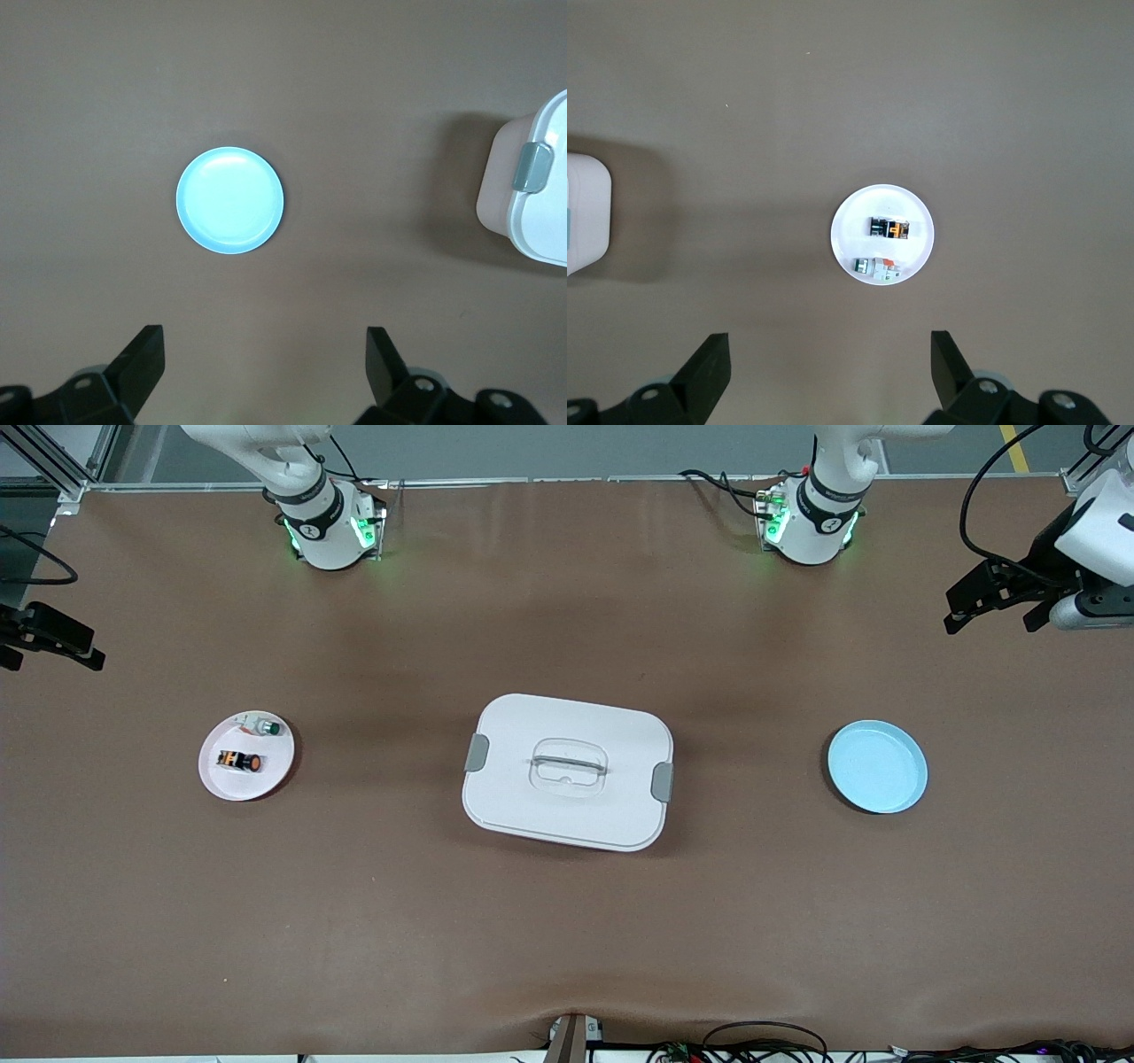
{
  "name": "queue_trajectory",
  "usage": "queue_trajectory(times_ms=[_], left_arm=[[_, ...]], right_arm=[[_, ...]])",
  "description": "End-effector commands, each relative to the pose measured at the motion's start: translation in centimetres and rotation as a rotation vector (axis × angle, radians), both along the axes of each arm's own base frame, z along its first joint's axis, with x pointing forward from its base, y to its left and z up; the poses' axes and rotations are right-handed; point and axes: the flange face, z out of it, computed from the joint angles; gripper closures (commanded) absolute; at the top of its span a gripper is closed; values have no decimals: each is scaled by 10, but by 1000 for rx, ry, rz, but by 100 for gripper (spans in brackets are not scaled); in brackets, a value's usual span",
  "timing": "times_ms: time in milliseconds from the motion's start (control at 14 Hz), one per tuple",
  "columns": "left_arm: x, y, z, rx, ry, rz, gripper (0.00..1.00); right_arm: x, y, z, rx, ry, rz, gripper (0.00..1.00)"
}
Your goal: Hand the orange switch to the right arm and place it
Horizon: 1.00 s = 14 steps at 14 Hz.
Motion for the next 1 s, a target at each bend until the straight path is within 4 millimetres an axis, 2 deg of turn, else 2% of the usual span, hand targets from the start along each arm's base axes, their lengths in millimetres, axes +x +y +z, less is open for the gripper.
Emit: queue_trajectory(times_ms=[0, 143, 358, 644, 931], left_arm=[[1, -1, 4, 22, 3, -23, 0], [1, -1, 4, 22, 3, -24, 0], [1, -1, 4, 22, 3, -23, 0], [1, -1, 3, 22, 5, -23, 0], [1, 0, 3, 22, 6, -23, 0]], right_arm=[[-1, -9, 14, 19, -10, -29, 0], [-5, -25, 14, 90, -1, -64, 0], [-7, -25, 14, 94, 14, -68, 0], [-11, -19, 15, 87, 36, -62, 0], [-9, 0, 16, 74, 25, -26, 0]])
